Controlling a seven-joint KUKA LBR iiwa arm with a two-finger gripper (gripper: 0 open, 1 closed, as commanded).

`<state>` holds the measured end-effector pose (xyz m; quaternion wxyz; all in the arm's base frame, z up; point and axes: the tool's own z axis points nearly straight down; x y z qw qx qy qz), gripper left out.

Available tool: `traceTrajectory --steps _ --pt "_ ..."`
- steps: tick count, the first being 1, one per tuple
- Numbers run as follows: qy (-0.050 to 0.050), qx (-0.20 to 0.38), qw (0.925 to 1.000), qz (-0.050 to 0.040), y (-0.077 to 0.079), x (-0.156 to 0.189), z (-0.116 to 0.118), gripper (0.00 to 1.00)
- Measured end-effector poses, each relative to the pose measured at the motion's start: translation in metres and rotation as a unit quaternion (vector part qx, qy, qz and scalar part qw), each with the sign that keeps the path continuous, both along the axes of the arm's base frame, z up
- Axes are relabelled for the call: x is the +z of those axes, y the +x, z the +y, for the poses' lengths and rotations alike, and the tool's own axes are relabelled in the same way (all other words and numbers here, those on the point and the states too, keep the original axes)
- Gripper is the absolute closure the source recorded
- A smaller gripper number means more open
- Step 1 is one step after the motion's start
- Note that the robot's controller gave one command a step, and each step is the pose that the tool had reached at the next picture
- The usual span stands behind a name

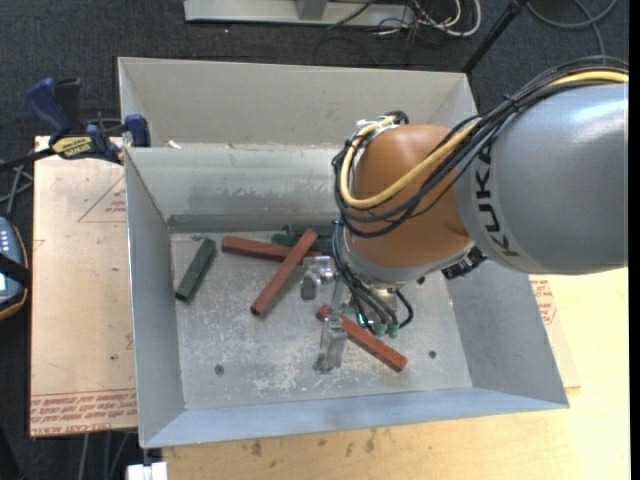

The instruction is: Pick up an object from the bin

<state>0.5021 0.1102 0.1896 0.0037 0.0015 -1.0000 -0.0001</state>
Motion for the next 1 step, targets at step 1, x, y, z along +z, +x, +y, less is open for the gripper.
traceTrajectory --steps 1 --pt "0.000 -0.001 1.0000 -0.0035 0.0018 0.0033 -0.0005 0.00"
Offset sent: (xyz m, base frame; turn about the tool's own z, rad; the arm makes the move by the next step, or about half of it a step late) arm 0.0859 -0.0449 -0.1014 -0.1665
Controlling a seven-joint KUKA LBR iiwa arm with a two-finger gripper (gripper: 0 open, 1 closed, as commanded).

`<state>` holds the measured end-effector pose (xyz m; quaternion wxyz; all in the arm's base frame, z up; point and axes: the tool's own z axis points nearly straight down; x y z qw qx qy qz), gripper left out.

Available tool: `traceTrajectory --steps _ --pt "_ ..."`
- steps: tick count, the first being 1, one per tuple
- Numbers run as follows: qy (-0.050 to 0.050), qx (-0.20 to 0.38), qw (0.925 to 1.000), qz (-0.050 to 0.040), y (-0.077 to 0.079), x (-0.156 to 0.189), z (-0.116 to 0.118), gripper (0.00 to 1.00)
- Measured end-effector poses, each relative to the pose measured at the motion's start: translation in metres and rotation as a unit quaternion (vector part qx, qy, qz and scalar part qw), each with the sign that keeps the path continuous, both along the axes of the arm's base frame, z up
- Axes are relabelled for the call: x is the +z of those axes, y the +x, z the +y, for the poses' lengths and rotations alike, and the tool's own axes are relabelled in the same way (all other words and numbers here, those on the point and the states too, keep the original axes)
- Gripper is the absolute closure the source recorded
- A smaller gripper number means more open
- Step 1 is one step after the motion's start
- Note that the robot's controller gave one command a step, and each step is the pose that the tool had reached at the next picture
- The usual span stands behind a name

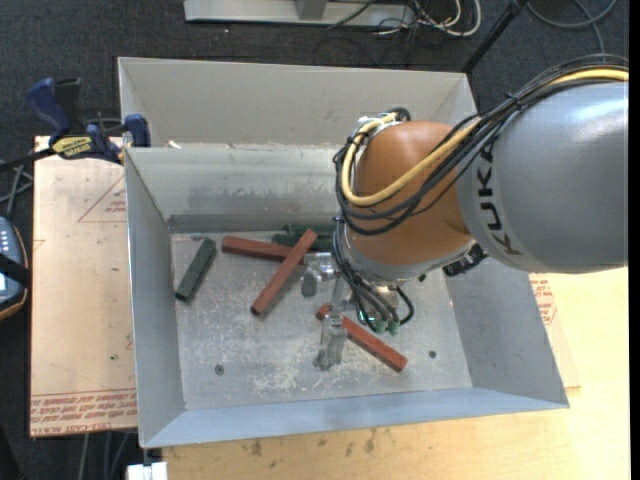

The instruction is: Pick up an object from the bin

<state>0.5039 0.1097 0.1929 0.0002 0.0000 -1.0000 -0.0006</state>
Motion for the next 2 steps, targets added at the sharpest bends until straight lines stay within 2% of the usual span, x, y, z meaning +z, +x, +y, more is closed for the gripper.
traceTrajectory --steps 1,2 --pt "0.001 0.034 0.9994 -0.0048 0.034 -0.036 -0.015 0.00" --pt "0.000 0.083 0.9965 -0.0037 0.083 -0.089 -0.010 0.00"
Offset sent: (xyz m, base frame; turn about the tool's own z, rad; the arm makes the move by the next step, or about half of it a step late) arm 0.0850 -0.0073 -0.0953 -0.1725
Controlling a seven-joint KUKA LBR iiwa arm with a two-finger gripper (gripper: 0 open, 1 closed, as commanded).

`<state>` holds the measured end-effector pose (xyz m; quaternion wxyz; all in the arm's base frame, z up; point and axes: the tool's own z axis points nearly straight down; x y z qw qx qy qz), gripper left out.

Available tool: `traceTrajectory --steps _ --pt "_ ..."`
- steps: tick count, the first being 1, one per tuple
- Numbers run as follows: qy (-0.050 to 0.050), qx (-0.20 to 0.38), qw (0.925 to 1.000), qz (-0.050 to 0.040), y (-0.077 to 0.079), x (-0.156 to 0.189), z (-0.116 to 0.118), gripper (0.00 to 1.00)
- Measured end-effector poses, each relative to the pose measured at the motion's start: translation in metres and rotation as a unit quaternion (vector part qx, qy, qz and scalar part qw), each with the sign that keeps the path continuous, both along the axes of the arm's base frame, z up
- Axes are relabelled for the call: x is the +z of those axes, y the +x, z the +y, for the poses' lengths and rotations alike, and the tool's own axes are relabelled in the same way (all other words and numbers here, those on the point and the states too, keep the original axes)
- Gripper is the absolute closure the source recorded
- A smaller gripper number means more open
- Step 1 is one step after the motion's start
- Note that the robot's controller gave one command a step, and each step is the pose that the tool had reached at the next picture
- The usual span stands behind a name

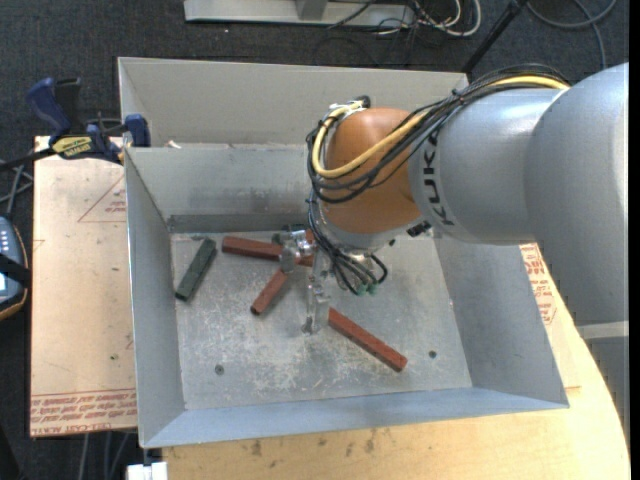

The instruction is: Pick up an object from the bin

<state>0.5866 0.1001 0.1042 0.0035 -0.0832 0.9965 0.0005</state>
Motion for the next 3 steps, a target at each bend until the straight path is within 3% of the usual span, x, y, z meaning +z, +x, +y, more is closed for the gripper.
traceTrajectory --steps 1,2,3 --pt "0.000 0.036 0.9993 -0.0015 0.004 -0.027 0.018 0.00" --pt "0.000 0.138 0.9904 0.0021 0.023 -0.034 0.040 1.00" --pt "0.000 0.138 0.9904 0.0021 0.023 -0.034 0.040 1.00"
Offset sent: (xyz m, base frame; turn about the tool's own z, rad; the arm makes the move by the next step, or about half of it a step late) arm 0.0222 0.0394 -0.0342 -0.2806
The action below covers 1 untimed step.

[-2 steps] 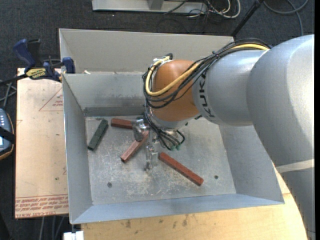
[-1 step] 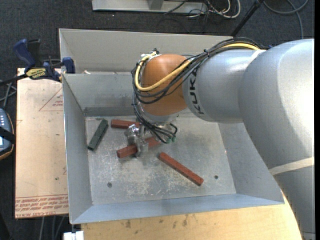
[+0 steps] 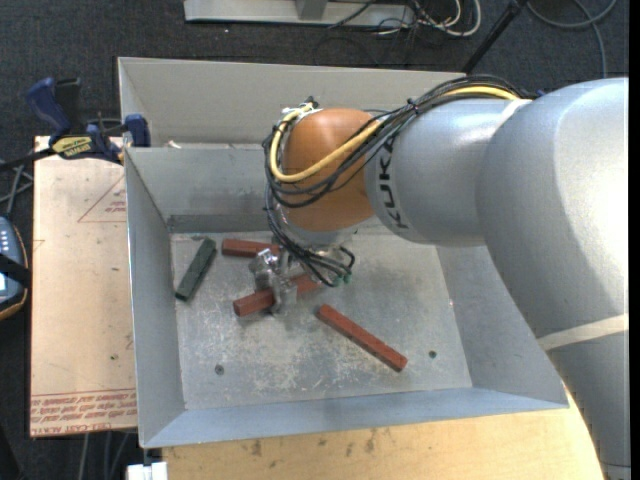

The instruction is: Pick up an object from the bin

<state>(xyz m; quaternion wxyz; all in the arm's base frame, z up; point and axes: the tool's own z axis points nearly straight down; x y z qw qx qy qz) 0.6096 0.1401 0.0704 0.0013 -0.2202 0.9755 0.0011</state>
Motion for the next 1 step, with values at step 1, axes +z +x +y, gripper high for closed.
traceTrajectory --steps 1 --pt "-0.001 0.030 0.9995 0.0038 -0.0036 0.0298 -0.0080 1.00"
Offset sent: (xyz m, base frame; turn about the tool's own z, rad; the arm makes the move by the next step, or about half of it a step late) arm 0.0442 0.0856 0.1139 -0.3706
